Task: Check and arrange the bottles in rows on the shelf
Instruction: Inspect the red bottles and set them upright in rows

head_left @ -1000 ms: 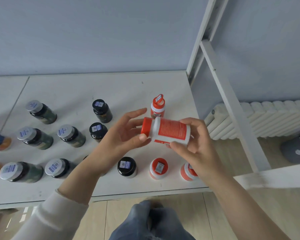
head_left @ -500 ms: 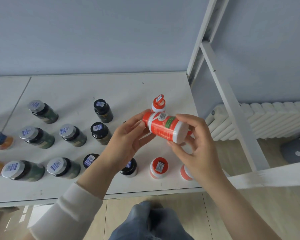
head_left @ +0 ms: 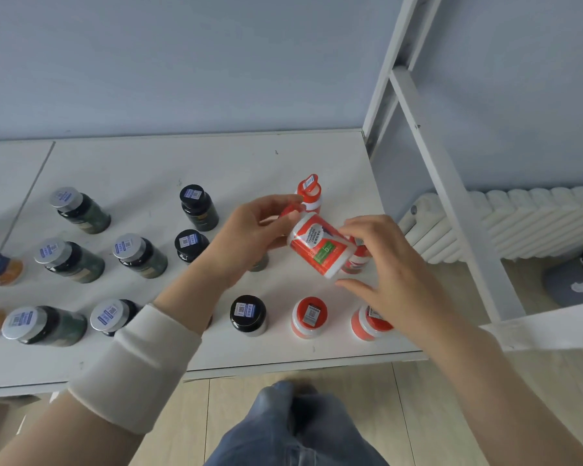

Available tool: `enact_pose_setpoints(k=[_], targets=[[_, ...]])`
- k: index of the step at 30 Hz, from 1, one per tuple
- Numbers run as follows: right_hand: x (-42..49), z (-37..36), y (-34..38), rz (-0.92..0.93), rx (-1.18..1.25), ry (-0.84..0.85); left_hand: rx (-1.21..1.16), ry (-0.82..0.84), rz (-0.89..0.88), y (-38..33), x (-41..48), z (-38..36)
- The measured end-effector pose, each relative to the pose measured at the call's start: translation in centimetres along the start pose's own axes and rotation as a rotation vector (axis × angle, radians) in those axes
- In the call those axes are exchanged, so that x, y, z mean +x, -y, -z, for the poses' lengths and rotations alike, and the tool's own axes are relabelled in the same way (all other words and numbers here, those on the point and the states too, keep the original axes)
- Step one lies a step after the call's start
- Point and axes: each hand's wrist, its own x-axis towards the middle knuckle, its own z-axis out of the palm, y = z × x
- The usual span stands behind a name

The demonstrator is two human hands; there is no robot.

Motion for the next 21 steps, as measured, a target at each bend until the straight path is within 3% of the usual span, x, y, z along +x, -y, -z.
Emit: enact_pose_setpoints(k=[3,6,12,21], targets=[[0.6,1.2,-0.6,-0.094,-0.336,0.173,0.540,-0.063,-0.157,0.2,1.2,-0.3],[1.6,2.0,-0.9,-0.173,-0.462,0.341,0.811,-0.029,-0.251,1.5,1.9,-1.0],[3.1,1.1,-1.7,-0.239,-0.520,0.398,0.967,0.104,-0.264,3.8,3.1,-2.3],[4.3,0.6,-2.4,-0.261,-0.477,0.397,1.097,0.105,-0.264,5.0,4.0,-2.2]])
